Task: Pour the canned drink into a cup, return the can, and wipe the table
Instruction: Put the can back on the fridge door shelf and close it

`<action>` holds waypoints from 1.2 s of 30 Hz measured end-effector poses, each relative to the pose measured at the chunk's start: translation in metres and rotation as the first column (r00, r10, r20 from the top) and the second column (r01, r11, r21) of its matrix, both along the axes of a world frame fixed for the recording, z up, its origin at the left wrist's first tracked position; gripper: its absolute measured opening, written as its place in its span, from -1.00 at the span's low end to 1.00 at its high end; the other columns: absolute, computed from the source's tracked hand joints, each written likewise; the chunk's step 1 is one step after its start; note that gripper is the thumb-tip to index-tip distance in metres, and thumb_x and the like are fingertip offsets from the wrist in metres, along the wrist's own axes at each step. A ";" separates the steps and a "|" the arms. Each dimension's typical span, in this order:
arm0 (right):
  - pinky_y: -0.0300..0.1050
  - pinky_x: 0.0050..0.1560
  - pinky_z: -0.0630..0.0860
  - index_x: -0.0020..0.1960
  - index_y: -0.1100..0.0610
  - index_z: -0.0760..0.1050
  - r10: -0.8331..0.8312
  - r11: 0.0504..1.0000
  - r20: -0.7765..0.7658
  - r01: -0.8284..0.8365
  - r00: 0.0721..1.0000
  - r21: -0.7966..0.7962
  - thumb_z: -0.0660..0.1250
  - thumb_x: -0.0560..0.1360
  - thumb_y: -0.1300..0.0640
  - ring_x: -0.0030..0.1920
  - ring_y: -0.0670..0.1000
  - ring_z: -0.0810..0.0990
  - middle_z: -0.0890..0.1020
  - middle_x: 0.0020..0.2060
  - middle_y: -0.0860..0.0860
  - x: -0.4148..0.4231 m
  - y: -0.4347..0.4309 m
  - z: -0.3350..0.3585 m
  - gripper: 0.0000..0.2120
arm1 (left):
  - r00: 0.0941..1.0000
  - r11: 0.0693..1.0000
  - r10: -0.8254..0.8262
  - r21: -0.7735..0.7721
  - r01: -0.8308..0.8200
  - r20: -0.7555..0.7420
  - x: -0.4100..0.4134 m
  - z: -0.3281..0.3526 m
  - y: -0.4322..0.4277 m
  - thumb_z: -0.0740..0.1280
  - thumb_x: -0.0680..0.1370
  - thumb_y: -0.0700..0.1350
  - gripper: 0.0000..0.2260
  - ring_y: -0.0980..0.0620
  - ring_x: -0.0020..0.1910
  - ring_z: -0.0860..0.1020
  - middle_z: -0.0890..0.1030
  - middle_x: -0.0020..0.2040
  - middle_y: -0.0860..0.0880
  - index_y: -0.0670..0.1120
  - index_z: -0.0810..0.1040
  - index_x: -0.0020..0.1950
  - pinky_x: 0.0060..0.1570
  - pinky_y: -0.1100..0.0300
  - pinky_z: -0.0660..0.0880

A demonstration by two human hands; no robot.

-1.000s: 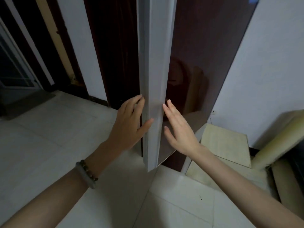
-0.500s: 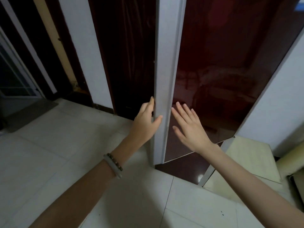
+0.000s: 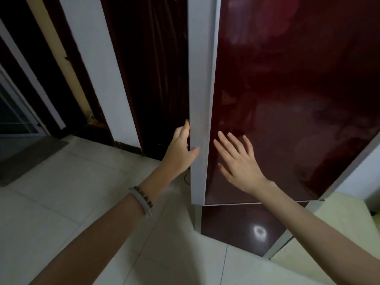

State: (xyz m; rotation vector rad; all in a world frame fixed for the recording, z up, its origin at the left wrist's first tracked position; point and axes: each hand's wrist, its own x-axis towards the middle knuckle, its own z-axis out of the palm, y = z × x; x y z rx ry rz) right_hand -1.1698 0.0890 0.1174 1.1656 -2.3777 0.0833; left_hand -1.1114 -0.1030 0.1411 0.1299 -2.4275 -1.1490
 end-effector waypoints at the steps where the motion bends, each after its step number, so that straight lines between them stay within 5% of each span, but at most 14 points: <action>1: 0.21 0.42 -0.06 0.48 0.15 0.21 -0.001 1.000 -0.021 0.001 1.000 0.012 0.26 0.46 0.04 0.46 0.12 0.12 0.18 0.50 0.08 -0.010 -0.004 0.001 -0.38 | 1.000 1.000 -0.016 0.012 0.016 0.011 -0.010 0.001 -0.006 0.35 0.51 -0.18 -0.25 0.15 0.24 0.37 0.26 0.37 -0.02 -0.01 -0.04 0.56 0.12 0.27 0.36; 8: 0.22 0.42 0.05 0.47 0.17 0.21 -0.066 0.996 -0.035 0.068 0.997 0.054 0.38 0.38 0.09 0.46 0.17 0.11 0.19 0.49 0.15 -0.060 -0.038 0.002 -0.28 | 0.993 0.984 -0.111 0.141 0.106 0.028 -0.072 0.003 -0.035 0.42 0.46 -0.13 -0.22 0.08 0.37 0.29 0.20 0.45 -0.03 0.05 0.01 0.53 0.31 -0.06 0.38; 18: 0.18 0.39 0.08 0.48 0.19 0.19 -0.242 0.970 0.027 0.242 0.970 0.021 0.40 0.31 0.17 0.46 0.19 0.11 0.20 0.48 0.17 -0.097 -0.080 0.004 -0.22 | 0.955 0.948 -0.286 0.168 0.270 0.080 -0.142 0.002 -0.071 0.41 0.48 -0.13 -0.14 0.07 0.46 0.17 0.05 0.51 0.00 0.06 -0.14 0.54 0.37 0.11 0.25; 25: 0.17 0.39 0.14 0.48 0.21 0.17 -0.339 0.940 0.076 0.340 0.938 -0.004 0.41 0.27 0.21 0.46 0.20 0.16 0.21 0.48 0.16 -0.114 -0.099 0.004 -0.17 | 0.919 0.920 -0.373 0.176 0.350 0.127 -0.172 0.004 -0.083 0.39 0.49 -0.12 -0.10 0.05 0.50 0.09 -0.06 0.54 0.03 0.06 -0.25 0.53 0.42 -0.07 0.23; 36: 0.14 0.40 0.11 0.46 0.23 0.21 -0.375 0.927 0.115 0.374 0.920 0.028 0.39 0.29 0.20 0.48 0.21 0.11 0.17 0.49 0.17 -0.118 -0.103 0.004 -0.22 | 0.919 0.924 -0.379 0.098 0.370 0.104 -0.178 0.002 -0.086 0.38 0.51 -0.13 -0.11 0.02 0.50 0.07 -0.06 0.55 -0.02 0.03 -0.28 0.52 0.42 0.05 0.18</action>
